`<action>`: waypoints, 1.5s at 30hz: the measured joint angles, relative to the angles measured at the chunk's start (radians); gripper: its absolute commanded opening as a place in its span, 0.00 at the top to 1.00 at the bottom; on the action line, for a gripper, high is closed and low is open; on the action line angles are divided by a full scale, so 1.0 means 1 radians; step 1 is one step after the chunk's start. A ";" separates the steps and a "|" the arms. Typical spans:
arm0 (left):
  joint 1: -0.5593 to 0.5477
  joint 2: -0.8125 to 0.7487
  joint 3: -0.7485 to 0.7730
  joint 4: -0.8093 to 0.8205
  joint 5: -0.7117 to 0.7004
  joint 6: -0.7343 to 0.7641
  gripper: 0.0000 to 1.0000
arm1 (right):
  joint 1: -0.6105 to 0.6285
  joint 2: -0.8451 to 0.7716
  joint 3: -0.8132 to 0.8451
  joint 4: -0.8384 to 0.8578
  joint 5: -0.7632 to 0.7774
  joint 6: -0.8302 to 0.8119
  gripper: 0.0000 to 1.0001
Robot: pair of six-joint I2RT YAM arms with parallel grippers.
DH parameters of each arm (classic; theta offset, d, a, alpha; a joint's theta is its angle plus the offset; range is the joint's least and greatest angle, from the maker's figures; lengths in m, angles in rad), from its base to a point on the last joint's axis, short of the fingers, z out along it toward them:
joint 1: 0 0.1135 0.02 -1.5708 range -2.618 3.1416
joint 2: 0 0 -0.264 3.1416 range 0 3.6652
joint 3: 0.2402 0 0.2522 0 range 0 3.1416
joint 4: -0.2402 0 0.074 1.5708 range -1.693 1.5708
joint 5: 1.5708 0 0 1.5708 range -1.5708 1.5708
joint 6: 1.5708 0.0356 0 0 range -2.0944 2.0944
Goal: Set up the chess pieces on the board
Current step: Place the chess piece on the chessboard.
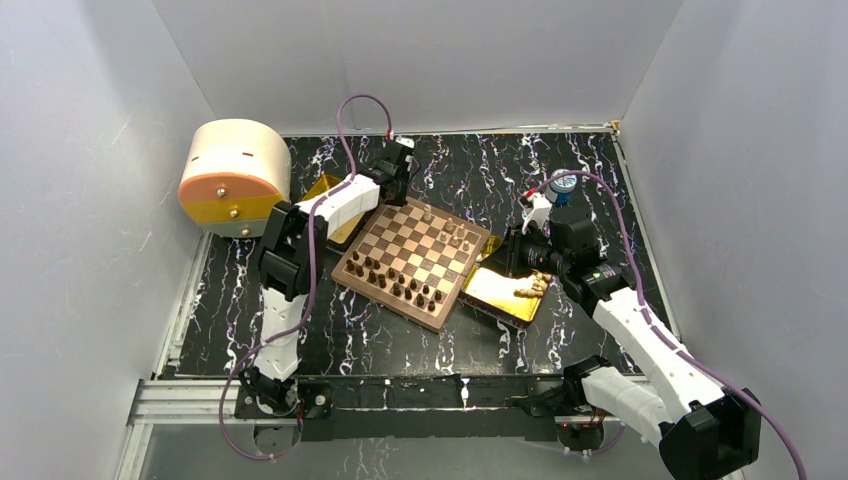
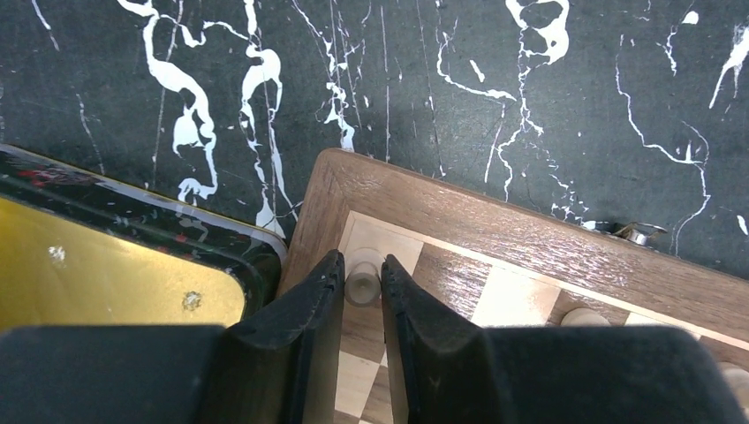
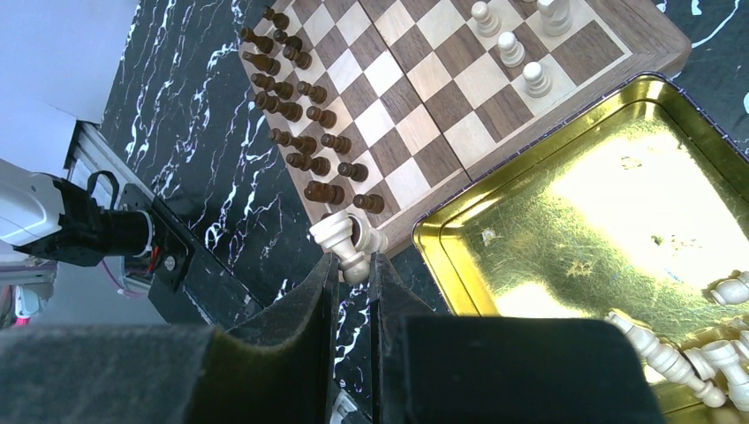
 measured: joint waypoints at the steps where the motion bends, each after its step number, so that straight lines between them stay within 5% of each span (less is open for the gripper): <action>1: 0.000 0.006 0.000 0.001 0.001 0.000 0.79 | 0.000 0.000 0.000 0.000 0.000 0.000 1.00; 8: 0.000 0.026 0.000 0.003 0.013 0.000 0.77 | 0.000 0.000 0.000 0.000 0.004 0.000 1.00; 21: 0.000 0.026 0.022 -0.019 0.017 0.001 0.52 | 0.000 0.000 0.000 0.000 0.008 -0.001 1.00; 30: 0.003 -0.016 0.109 -0.053 0.051 -0.052 0.43 | 0.000 0.004 0.000 0.002 0.008 0.032 1.00; 37: 0.023 -0.289 -0.036 0.025 0.281 -0.166 0.36 | 0.000 0.021 0.000 0.020 0.030 0.137 1.00; 45: 0.037 -0.694 -0.412 0.391 0.658 -0.372 0.34 | 0.000 0.021 0.000 0.171 -0.001 0.361 1.00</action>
